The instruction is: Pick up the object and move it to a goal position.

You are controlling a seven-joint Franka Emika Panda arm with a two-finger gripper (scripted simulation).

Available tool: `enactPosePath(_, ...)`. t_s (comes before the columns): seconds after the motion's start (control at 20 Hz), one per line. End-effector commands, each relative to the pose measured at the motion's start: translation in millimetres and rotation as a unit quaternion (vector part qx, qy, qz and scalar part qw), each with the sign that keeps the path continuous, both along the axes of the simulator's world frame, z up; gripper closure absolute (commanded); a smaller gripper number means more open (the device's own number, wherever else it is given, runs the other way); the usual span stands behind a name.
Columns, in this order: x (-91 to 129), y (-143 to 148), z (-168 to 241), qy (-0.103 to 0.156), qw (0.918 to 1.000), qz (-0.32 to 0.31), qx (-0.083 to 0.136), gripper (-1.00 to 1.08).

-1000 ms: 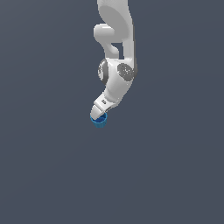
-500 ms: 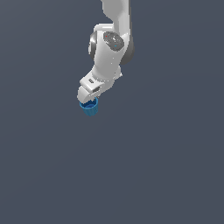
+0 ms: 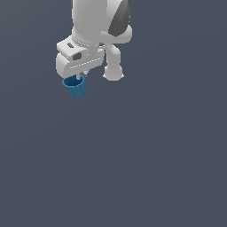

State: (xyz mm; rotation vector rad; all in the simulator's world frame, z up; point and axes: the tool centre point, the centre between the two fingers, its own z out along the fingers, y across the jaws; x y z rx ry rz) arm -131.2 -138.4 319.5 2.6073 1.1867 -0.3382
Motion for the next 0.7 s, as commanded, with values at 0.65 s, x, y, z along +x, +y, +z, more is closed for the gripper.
enactPosePath(0.65, -22.0, -63.6, 138.8, -0.001, 1.0, 0.0, -0.002, 1.08)
